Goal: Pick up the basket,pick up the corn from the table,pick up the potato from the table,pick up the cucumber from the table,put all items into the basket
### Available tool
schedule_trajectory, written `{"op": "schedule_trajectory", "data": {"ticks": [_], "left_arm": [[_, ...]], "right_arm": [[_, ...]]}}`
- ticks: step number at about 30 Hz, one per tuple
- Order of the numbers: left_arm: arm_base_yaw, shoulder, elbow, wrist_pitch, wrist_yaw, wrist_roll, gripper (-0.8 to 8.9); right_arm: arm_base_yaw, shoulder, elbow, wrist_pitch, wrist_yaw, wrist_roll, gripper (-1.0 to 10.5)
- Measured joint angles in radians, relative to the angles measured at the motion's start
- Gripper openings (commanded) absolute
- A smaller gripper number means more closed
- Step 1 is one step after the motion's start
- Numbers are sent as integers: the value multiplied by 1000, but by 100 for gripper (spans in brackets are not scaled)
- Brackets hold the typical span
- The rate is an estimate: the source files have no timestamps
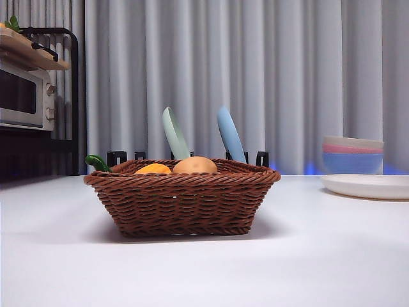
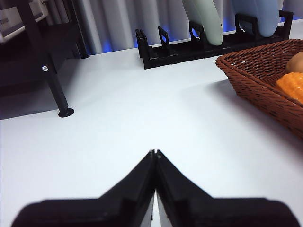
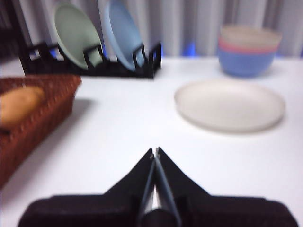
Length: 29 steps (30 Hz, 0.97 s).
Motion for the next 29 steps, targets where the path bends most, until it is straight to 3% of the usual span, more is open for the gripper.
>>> {"op": "schedule_trajectory", "data": {"ticks": [29], "left_arm": [[0, 0, 0, 0, 0, 0, -3]], "right_arm": [[0, 8, -3, -13, 1, 10, -15]]}}
